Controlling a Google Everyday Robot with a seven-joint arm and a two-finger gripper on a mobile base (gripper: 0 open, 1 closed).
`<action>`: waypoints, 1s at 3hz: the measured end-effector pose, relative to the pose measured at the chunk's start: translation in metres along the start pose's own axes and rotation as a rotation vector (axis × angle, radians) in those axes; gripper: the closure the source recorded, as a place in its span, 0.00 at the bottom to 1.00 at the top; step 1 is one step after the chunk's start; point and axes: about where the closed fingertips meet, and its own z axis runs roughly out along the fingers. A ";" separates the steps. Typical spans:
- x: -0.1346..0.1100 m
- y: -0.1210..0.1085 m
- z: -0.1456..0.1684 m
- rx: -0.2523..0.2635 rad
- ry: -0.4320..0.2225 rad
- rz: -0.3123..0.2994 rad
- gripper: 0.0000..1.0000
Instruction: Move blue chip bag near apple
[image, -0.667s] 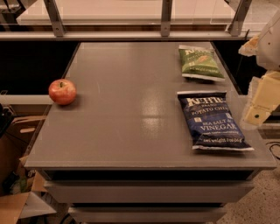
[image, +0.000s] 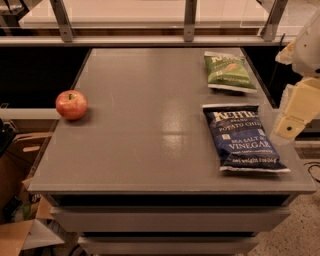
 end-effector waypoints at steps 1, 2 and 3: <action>-0.004 -0.011 0.015 -0.045 0.023 0.135 0.00; -0.018 -0.017 0.042 -0.118 0.026 0.306 0.00; -0.041 -0.013 0.066 -0.143 0.041 0.434 0.00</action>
Offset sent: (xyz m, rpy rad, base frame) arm 0.0471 0.0356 -0.0577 0.2003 0.3187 -0.5870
